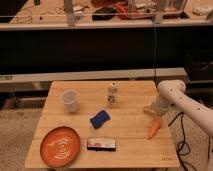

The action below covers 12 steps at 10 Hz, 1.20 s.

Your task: Drag the pepper across the table

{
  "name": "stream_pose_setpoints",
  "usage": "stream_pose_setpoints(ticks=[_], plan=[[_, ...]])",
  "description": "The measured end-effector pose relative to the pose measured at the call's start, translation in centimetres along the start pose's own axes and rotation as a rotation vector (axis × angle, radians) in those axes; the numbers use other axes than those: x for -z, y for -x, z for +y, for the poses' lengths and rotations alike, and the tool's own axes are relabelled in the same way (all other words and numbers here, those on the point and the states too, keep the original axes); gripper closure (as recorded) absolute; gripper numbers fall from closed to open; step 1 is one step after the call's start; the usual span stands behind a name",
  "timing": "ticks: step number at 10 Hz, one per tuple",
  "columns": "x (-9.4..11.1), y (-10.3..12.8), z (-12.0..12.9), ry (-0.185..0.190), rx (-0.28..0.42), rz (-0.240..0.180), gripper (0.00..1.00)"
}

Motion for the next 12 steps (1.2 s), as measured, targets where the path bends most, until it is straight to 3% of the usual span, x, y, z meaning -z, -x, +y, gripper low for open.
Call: stream_pose_setpoints(ticks=[7, 9, 12], plan=[[-0.09, 0.32, -0.25, -0.001, 0.011, 0.003, 0.21], [-0.09, 0.44, -0.46, -0.002, 0.011, 0.006, 0.29], [-0.09, 0.49, -0.61, -0.003, 0.012, 0.008, 0.31]])
